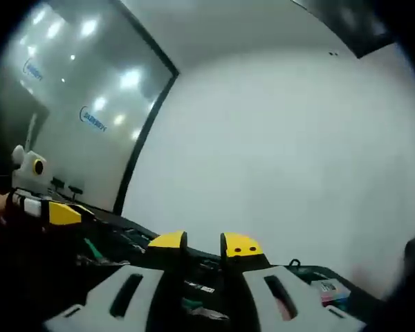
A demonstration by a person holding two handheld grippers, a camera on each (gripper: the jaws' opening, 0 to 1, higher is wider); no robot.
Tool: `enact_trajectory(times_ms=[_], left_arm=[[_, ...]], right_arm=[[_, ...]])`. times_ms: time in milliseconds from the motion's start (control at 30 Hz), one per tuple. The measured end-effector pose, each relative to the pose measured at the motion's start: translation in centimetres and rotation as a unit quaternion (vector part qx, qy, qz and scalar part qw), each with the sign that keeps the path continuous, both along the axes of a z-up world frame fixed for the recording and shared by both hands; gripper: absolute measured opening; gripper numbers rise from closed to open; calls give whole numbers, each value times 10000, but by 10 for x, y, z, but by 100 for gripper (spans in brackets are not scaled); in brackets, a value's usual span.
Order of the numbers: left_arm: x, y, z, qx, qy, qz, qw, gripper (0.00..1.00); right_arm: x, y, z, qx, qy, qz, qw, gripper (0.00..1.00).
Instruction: Pick up the tools and put them into their designated positions in the toolbox.
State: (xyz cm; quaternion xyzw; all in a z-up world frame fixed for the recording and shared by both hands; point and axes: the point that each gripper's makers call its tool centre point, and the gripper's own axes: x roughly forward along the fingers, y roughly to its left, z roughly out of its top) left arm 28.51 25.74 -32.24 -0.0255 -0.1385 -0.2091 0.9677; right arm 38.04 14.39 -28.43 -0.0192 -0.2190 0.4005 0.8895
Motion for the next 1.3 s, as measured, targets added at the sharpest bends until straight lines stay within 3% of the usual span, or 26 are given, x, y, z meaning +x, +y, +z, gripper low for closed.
enact_trajectory(times_ms=[567, 767, 1000, 1300], left_arm=[[-1, -4, 1, 61, -83, -200, 9997, 22], [-1, -1, 2, 136, -143, -95, 9998, 22], [-5, -1, 5, 140, -273, -107, 9995, 22], [-5, 8, 6, -76, -276, -45, 9996, 22]], right_arm=[[3, -3, 3, 24, -135, -96, 9999, 18], [1, -5, 7, 99, -179, -58, 9998, 18], [-18, 7, 7, -187, -548, 84, 9983, 18], [-17, 12, 0, -325, -382, 196, 9985, 18]])
